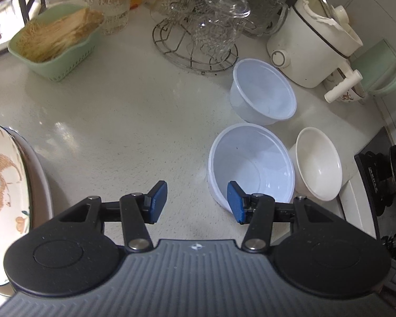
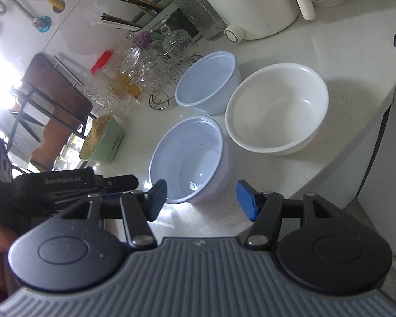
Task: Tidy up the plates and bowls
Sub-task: 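Close both grippers on the light blue bowl rim, then lift the light blue bowl with both grippers off the counter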
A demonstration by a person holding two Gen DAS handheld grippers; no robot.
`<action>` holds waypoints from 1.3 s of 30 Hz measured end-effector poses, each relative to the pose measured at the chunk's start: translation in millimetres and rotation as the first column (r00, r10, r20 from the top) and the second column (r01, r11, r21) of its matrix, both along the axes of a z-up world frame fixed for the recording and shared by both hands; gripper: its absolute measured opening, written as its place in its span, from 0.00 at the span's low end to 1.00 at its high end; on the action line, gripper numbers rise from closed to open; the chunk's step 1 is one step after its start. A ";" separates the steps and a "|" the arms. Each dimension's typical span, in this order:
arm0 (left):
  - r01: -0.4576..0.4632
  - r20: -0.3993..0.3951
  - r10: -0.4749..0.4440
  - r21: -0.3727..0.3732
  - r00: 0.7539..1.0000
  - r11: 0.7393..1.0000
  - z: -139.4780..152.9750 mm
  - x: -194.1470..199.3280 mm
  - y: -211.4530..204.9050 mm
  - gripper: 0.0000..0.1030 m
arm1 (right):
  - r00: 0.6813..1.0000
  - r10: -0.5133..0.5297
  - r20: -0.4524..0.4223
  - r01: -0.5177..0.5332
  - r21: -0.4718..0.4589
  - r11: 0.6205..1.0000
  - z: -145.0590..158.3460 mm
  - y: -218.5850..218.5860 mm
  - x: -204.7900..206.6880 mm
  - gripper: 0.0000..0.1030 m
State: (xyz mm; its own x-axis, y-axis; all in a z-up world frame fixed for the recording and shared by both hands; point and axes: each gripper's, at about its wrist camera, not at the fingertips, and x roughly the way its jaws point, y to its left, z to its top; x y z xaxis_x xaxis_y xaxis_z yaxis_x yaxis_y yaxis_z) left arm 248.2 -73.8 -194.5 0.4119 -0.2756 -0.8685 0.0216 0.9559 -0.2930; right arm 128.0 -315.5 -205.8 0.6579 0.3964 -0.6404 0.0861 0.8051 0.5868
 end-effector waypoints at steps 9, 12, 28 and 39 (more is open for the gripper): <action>-0.030 -0.077 0.023 -0.090 0.997 0.995 -18.5 19.2 3.3 0.53 | 0.999 -0.043 -0.033 0.043 -0.011 0.999 -9.4 1.1 15.0 0.48; -0.028 -0.080 0.022 -0.084 0.997 0.996 -19.9 25.4 -0.3 0.48 | 0.997 -0.061 -0.043 0.060 -0.021 0.998 -13.8 0.7 20.8 0.40; -0.022 -0.080 0.018 -0.050 0.997 0.999 -15.9 32.4 -2.0 0.11 | 0.999 0.008 -0.037 -0.011 -0.063 0.998 -13.9 16.8 35.5 0.14; -0.088 -0.057 0.086 -0.029 0.995 0.996 2.4 8.2 35.0 0.12 | 0.993 0.118 -0.019 -0.119 -0.056 0.991 -3.4 45.3 40.5 0.14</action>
State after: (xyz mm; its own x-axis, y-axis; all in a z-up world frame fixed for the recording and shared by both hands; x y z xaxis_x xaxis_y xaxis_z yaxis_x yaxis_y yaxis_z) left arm 256.4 -38.8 -192.1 0.3865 -0.2685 -0.8824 -0.0784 0.9437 -0.3215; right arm 168.5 -270.2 -209.2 0.5979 0.4337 -0.6741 -0.0032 0.8423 0.5390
